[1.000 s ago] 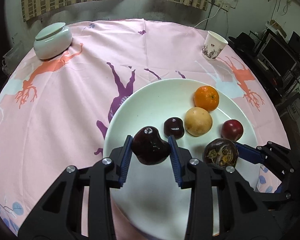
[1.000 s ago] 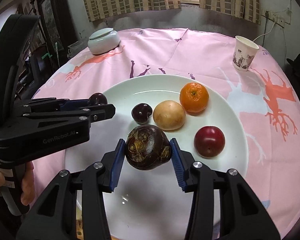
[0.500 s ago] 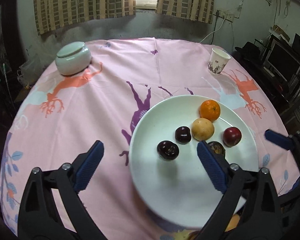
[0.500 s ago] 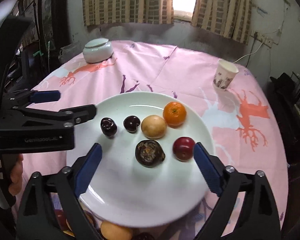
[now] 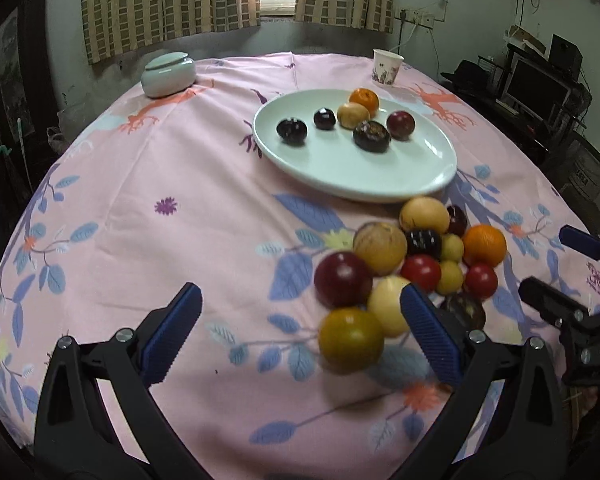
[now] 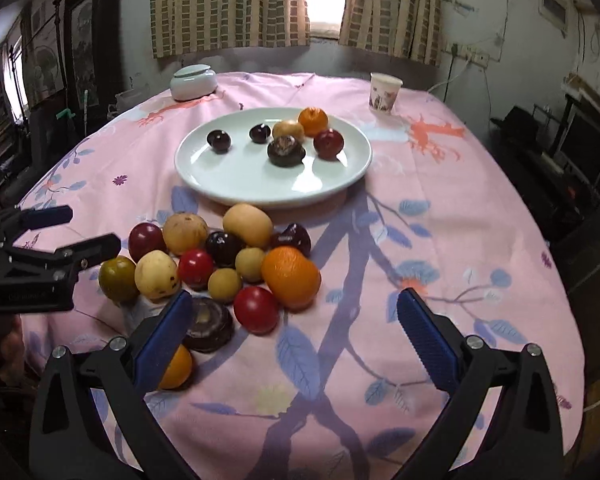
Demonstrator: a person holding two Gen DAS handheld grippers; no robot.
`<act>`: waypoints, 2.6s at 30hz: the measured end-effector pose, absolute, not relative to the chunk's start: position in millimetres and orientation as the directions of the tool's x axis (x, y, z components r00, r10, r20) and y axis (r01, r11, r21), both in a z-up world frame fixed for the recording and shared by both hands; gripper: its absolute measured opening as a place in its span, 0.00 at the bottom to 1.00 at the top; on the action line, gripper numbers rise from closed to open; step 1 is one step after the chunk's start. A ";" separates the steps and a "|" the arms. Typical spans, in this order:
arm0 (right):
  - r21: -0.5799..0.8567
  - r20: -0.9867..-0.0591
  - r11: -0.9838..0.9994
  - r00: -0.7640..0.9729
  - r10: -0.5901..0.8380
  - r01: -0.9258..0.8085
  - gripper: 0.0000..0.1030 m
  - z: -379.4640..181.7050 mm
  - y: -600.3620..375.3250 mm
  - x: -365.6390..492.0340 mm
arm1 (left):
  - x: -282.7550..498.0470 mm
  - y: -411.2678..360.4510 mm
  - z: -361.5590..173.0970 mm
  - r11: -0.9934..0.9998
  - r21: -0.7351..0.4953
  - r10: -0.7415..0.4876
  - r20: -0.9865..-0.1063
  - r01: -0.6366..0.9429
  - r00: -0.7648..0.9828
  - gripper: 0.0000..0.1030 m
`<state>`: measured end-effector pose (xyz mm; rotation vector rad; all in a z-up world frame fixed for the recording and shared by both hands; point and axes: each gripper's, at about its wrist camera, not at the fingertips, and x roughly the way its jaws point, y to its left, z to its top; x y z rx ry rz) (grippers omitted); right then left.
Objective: Organize fruits
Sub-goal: 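Grasp the large orange with the right tool while the left tool grasps a green-yellow fruit, then carry the orange and green-yellow fruit onto the white plate, open both tools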
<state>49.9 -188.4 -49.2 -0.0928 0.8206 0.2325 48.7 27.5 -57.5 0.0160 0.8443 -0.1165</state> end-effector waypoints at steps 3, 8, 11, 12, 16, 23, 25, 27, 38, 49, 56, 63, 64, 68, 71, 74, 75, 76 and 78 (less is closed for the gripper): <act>0.066 -0.746 0.975 0.638 0.190 -0.214 0.99 -54.1 -193.2 56.5 | 38.1 30.0 -61.0 0.994 -0.013 -0.080 -0.748 0.106 0.659 0.98; 0.142 -0.765 0.971 0.601 0.232 -0.193 0.64 -71.0 -194.8 74.2 | 31.0 36.5 -62.2 0.995 -0.025 -0.080 -0.752 0.092 0.655 0.98; 0.173 -0.774 0.965 0.578 0.257 -0.197 0.56 -78.1 -194.1 84.8 | 29.0 36.2 -62.9 0.995 -0.020 -0.078 -0.756 0.096 0.650 0.98; 0.171 -0.776 0.965 0.577 0.255 -0.197 0.56 -78.4 -193.1 86.8 | 28.3 36.2 -63.2 0.995 -0.019 -0.077 -0.757 0.097 0.649 0.98; 0.209 -0.781 0.953 0.549 0.296 -0.218 0.43 -84.8 -191.1 98.8 | 28.4 33.4 -64.9 0.994 -0.020 -0.084 -0.766 0.107 0.638 0.98; 0.281 -0.746 0.932 0.560 0.361 -0.227 0.41 -62.3 -201.9 81.2 | 31.3 36.9 -70.8 0.995 -0.022 -0.080 -0.786 0.101 0.613 0.98; 0.264 -0.741 0.936 0.572 0.352 -0.234 0.41 -55.9 -203.8 72.2 | 35.5 38.8 -75.0 0.995 -0.030 -0.080 -0.796 0.093 0.601 0.98; 0.269 -0.742 0.934 0.567 0.357 -0.236 0.41 -54.3 -206.7 66.8 | 38.5 39.3 -78.9 0.992 -0.074 -0.119 -0.801 0.100 0.586 0.98; 0.312 -0.742 0.920 0.544 0.391 -0.236 0.42 -57.6 -210.2 58.3 | 48.9 19.9 -92.4 0.981 -0.123 -0.184 -0.825 0.147 0.535 0.61; 0.314 -0.737 0.917 0.546 0.398 -0.245 0.42 -55.5 -205.2 53.7 | 36.8 23.7 -68.7 0.964 -0.197 -0.265 -0.775 0.178 0.574 0.40; 0.298 -0.730 0.912 0.547 0.408 -0.282 0.42 -49.5 -192.8 48.3 | 32.7 30.5 -56.8 0.964 -0.201 -0.264 -0.763 0.172 0.590 0.40; 0.243 -0.731 0.928 0.575 0.367 -0.284 0.42 -43.1 -187.2 45.6 | 32.9 28.5 -52.4 0.965 -0.191 -0.263 -0.760 0.182 0.594 0.40; 0.230 -0.730 0.930 0.582 0.359 -0.286 0.42 -42.2 -185.9 45.0 | 33.6 28.0 -51.2 0.965 -0.188 -0.261 -0.760 0.183 0.596 0.40; 0.226 -0.731 0.929 0.579 0.361 -0.295 0.42 -41.6 -183.5 47.8 | 38.9 27.8 -44.9 0.964 -0.188 -0.263 -0.754 0.186 0.602 0.40; 0.230 -0.730 0.924 0.574 0.371 -0.305 0.42 -38.9 -181.0 53.8 | 46.2 26.8 -37.2 0.965 -0.177 -0.260 -0.746 0.193 0.613 0.40; 0.224 -0.719 0.921 0.585 0.376 -0.318 0.42 -31.5 -177.2 63.1 | 56.3 25.0 -28.6 0.967 -0.153 -0.247 -0.740 0.202 0.625 0.40; 0.220 -0.715 0.921 0.589 0.376 -0.321 0.42 -29.1 -175.6 65.6 | 60.2 24.4 -26.5 0.969 -0.142 -0.240 -0.740 0.203 0.628 0.40; 0.216 -0.712 0.920 0.593 0.377 -0.326 0.42 -26.7 -173.8 68.3 | 63.6 24.5 -24.5 0.970 -0.137 -0.236 -0.738 0.202 0.632 0.40; 0.215 -0.706 0.916 0.593 0.386 -0.340 0.42 -22.7 -169.8 74.0 | 71.9 24.4 -20.6 0.972 -0.126 -0.227 -0.734 0.201 0.640 0.40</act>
